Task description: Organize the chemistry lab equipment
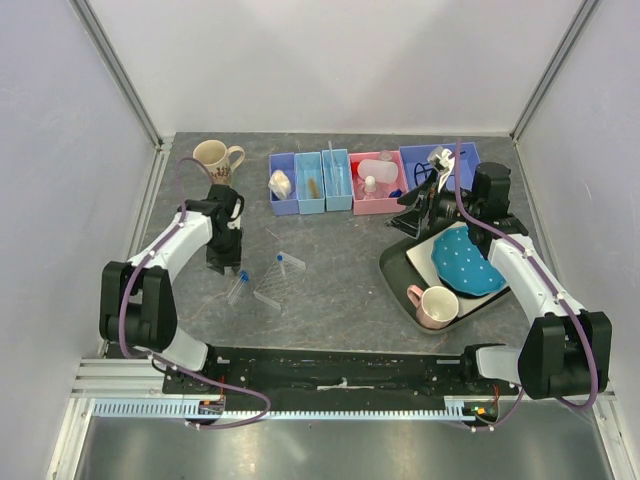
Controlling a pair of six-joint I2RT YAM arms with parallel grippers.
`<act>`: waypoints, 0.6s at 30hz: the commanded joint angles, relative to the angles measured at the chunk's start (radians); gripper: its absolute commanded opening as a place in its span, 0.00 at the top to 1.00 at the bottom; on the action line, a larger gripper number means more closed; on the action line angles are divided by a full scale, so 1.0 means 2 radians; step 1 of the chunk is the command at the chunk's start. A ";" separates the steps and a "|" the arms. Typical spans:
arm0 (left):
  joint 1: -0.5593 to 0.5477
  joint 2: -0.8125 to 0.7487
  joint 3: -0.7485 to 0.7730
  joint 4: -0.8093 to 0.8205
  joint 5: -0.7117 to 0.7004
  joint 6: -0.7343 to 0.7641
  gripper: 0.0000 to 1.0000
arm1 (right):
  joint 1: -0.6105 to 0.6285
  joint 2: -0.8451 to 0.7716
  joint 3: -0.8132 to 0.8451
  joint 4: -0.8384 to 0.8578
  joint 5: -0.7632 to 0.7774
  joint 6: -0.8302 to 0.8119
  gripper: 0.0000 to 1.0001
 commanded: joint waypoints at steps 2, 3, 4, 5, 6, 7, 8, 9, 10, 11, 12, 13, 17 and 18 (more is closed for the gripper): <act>-0.019 0.023 -0.011 0.003 -0.009 0.020 0.58 | -0.001 -0.006 0.006 0.006 -0.018 -0.008 0.02; -0.020 0.026 -0.013 0.003 -0.005 0.019 0.58 | -0.002 -0.006 0.006 0.006 -0.019 -0.008 0.02; -0.023 0.030 -0.015 0.003 -0.005 0.018 0.59 | -0.002 -0.006 0.007 0.005 -0.019 -0.008 0.02; -0.025 0.037 -0.015 0.003 -0.004 0.018 0.59 | -0.001 -0.006 0.007 0.005 -0.019 -0.020 0.02; -0.025 0.041 -0.015 0.003 -0.006 0.018 0.59 | -0.002 -0.005 0.007 0.004 -0.019 -0.022 0.02; -0.027 0.044 -0.015 0.003 -0.007 0.018 0.59 | -0.002 -0.006 0.008 0.004 -0.019 -0.021 0.02; -0.027 0.049 -0.014 0.002 -0.008 0.018 0.60 | -0.002 -0.006 0.008 0.003 -0.019 -0.023 0.02; -0.028 0.052 -0.012 0.003 -0.009 0.017 0.60 | -0.002 -0.006 0.008 0.003 -0.019 -0.022 0.02; -0.028 0.055 -0.012 0.003 -0.011 0.017 0.60 | -0.002 -0.006 0.008 0.002 -0.019 -0.023 0.02; -0.028 0.057 -0.012 0.003 -0.013 0.016 0.60 | -0.003 -0.006 0.008 0.002 -0.019 -0.024 0.02; -0.028 0.063 -0.011 0.003 -0.019 0.016 0.60 | -0.003 -0.006 0.008 0.002 -0.019 -0.024 0.02; -0.028 0.066 -0.008 0.003 -0.019 0.016 0.60 | -0.003 -0.006 0.008 0.002 -0.020 -0.025 0.02; -0.028 0.078 -0.003 0.005 -0.026 0.017 0.60 | -0.002 -0.007 0.008 -0.001 -0.020 -0.027 0.02; -0.028 0.080 -0.002 0.005 -0.026 0.017 0.60 | -0.003 -0.008 0.008 -0.002 -0.020 -0.028 0.02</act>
